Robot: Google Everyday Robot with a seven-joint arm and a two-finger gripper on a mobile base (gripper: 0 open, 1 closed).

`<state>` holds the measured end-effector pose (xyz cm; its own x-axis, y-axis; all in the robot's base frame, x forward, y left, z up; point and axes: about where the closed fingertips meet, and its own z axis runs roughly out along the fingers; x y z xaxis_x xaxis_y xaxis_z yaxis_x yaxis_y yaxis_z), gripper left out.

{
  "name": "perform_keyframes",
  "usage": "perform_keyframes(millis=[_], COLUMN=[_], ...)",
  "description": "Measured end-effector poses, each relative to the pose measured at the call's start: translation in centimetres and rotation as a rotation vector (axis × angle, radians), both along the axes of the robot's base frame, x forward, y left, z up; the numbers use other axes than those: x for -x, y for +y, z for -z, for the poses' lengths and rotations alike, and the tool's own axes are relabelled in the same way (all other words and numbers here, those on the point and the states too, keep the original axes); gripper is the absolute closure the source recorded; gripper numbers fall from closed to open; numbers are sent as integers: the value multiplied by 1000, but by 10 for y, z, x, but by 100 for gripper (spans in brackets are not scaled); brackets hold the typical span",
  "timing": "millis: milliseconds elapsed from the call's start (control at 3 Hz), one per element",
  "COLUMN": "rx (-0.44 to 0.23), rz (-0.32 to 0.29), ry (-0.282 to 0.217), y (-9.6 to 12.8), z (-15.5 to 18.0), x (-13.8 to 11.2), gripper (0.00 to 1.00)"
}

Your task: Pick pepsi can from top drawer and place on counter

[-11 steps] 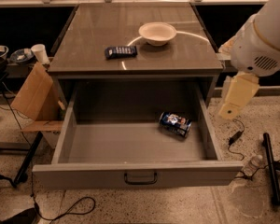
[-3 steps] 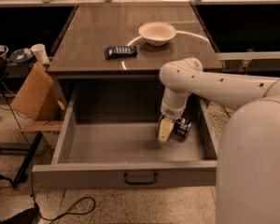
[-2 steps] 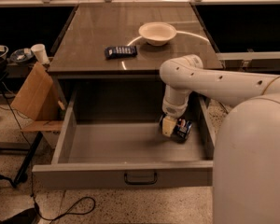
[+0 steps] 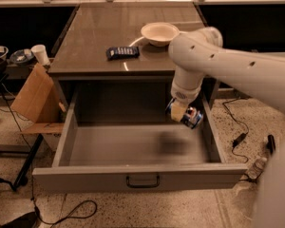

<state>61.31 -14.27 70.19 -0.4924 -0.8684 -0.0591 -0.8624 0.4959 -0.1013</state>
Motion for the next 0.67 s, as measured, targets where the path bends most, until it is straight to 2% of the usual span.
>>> perform_keyframes(millis=[333, 667], rx=[1, -28], rz=[-41, -77], ry=[-114, -195], y=[16, 38], z=[-77, -134], x=[-1, -13], gripper=[100, 100])
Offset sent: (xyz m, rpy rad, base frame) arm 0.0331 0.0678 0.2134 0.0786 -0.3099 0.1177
